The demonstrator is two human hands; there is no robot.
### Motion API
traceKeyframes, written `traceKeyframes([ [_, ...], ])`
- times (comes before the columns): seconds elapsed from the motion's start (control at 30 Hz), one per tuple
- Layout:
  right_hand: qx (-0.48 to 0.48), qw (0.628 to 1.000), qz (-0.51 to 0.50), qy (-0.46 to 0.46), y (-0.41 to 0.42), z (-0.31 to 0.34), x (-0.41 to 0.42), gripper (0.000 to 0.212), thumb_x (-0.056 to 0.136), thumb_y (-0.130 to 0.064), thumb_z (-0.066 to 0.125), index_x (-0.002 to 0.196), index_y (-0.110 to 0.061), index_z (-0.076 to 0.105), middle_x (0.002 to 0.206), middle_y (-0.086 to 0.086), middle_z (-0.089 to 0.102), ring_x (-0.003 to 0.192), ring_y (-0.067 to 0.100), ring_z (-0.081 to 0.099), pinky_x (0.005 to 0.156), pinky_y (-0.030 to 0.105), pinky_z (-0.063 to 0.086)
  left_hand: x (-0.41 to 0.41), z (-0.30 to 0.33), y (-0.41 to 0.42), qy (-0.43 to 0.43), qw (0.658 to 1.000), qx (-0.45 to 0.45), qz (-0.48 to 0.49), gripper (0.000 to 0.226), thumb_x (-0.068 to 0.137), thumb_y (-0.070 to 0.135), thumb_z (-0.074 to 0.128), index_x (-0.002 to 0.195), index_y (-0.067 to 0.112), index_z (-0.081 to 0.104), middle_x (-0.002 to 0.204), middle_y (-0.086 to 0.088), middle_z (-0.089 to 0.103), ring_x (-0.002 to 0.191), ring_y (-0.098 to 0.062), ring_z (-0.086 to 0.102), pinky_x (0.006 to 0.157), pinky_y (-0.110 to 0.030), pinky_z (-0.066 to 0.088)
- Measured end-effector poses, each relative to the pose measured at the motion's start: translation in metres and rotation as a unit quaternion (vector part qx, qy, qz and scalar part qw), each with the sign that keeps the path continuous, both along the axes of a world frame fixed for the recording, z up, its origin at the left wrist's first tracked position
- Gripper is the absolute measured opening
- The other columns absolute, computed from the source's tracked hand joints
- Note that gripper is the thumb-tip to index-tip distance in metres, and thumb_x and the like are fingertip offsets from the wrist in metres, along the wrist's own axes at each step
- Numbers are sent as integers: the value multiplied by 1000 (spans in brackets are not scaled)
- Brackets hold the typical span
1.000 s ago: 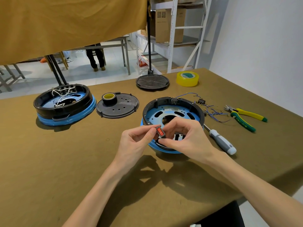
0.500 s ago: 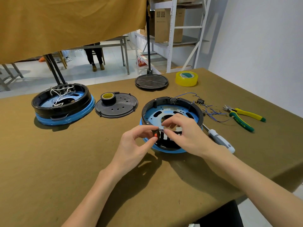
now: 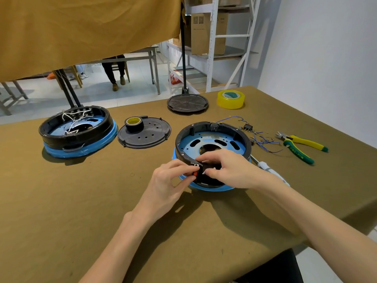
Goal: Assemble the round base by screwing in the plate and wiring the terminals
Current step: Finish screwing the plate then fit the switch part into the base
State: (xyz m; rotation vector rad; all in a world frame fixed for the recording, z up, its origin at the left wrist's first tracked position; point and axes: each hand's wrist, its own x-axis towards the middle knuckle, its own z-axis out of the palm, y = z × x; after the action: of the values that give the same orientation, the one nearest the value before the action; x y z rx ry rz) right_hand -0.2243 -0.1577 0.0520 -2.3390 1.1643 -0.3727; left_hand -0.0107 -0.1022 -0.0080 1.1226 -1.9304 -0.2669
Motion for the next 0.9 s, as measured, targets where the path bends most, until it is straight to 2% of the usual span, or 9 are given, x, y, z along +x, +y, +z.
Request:
traceKeyframes([
  [0.1, 12, 1000, 5, -7, -1, 2, 1, 36, 98, -18, 62, 131, -33, 65, 121, -11, 71, 116, 8, 63, 98, 50, 53, 1, 0, -1, 12, 1000, -14, 0, 34, 89, 11, 74, 122, 20, 73, 110, 3, 72, 102, -6, 67, 92, -34, 59],
  [0.23, 28, 1000, -1, -7, -4, 3, 1, 40, 96, -19, 65, 134, -30, 64, 126, -12, 69, 123, 4, 61, 105, 47, 50, 1, 0, -1, 11, 1000, -4, 2, 35, 88, 8, 76, 121, 18, 74, 110, 2, 73, 101, -9, 68, 91, -38, 60],
  [0.47, 51, 999, 8, -4, -11, 5, 0, 40, 96, -18, 67, 134, -28, 63, 126, -6, 70, 120, 9, 63, 104, 45, 52, 2, -2, 0, 9, 1000, -2, -7, 34, 88, 7, 77, 121, 17, 75, 109, 3, 73, 99, -6, 67, 90, -27, 58],
  [0.7, 68, 998, 9, -8, -14, 6, 0, 39, 96, -16, 67, 133, -27, 64, 120, -3, 72, 115, 13, 66, 100, 44, 55, 1, -2, 2, 23, 999, -28, 15, 33, 88, 8, 76, 121, 14, 75, 108, -1, 74, 97, -10, 70, 86, -32, 61],
  [0.9, 48, 999, 10, -8, -14, 4, 0, 36, 94, -22, 70, 129, -28, 66, 116, -8, 71, 110, 7, 65, 97, 44, 55, -5, -3, -1, 19, 999, -31, 22, 33, 84, 4, 80, 116, 10, 77, 104, -4, 75, 94, -14, 71, 83, -40, 63],
])
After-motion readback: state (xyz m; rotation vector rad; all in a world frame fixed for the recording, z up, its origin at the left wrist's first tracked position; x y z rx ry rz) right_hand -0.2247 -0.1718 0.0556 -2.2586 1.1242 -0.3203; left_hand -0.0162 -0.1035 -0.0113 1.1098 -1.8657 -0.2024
